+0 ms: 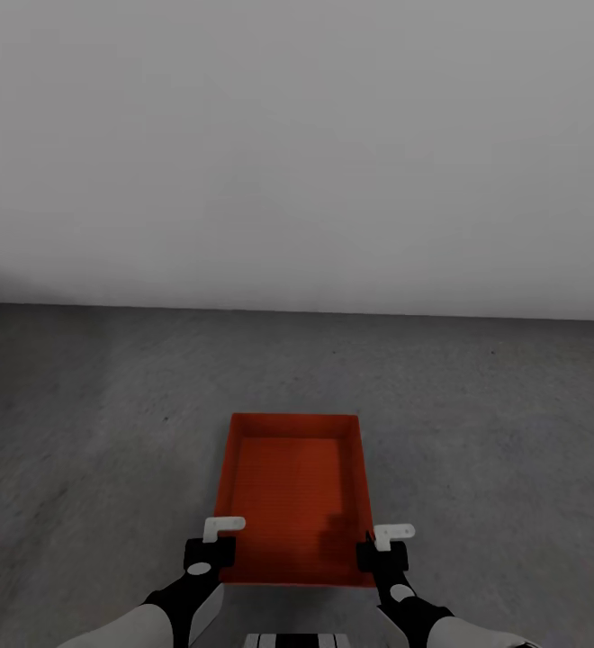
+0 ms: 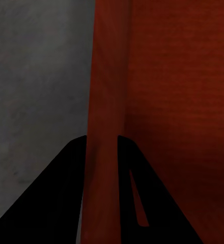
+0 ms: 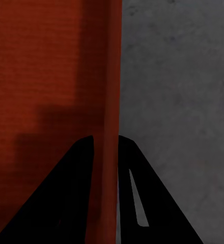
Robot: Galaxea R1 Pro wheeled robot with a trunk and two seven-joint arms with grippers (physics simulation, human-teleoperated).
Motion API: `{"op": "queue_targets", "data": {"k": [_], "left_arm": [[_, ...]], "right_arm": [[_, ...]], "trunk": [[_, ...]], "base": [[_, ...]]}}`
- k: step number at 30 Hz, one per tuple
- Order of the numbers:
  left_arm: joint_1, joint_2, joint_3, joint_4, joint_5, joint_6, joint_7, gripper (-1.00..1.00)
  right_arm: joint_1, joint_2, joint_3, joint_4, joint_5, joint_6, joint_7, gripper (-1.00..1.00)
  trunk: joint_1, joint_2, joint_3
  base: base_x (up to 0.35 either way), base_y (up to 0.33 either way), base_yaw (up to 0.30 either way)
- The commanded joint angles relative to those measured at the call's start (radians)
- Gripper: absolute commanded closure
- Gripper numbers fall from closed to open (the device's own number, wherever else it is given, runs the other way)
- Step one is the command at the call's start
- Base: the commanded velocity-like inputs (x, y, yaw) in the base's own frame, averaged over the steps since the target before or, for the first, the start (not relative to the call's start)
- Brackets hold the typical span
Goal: Move the two storage containers from the living room to the garage. In the garage, place one container on the floor and stack the other container on top of it (either order is fine).
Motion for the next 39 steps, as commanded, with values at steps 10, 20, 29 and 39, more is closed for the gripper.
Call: {"op": "queue_targets", "data": {"k": [10, 20, 29, 39], "left_arm": [[-0.001, 0.000, 0.078, -0.012, 0.011, -0.003, 0.034, 1.00], [-0.001, 0.000, 0.079, -0.012, 0.011, -0.003, 0.034, 1.00], [-0.001, -0.001, 0.078, -0.012, 0.011, -0.003, 0.034, 1.00], [-0.001, 0.000, 0.078, -0.012, 0.011, -0.003, 0.034, 1.00]], "right_arm": [[0.000, 0.001, -0.028, 0.000, 0.013, 0.006, 0.007, 1.00], [0.000, 0.001, -0.028, 0.000, 0.013, 0.006, 0.007, 1.00], [0.000, 0.001, -0.028, 0.000, 0.013, 0.006, 0.007, 1.00], [0.001, 0.001, -0.028, 0.000, 0.013, 0.006, 0.007, 1.00]], "trunk": [[0.000, 0.000, -0.001], [0.015, -0.028, -0.013], [0.019, -0.035, -0.016], [0.019, -0.035, -0.016]], "base": [[0.000, 0.000, 0.000], [0.000, 0.000, 0.000], [0.000, 0.000, 0.000], [0.000, 0.000, 0.000]]}}
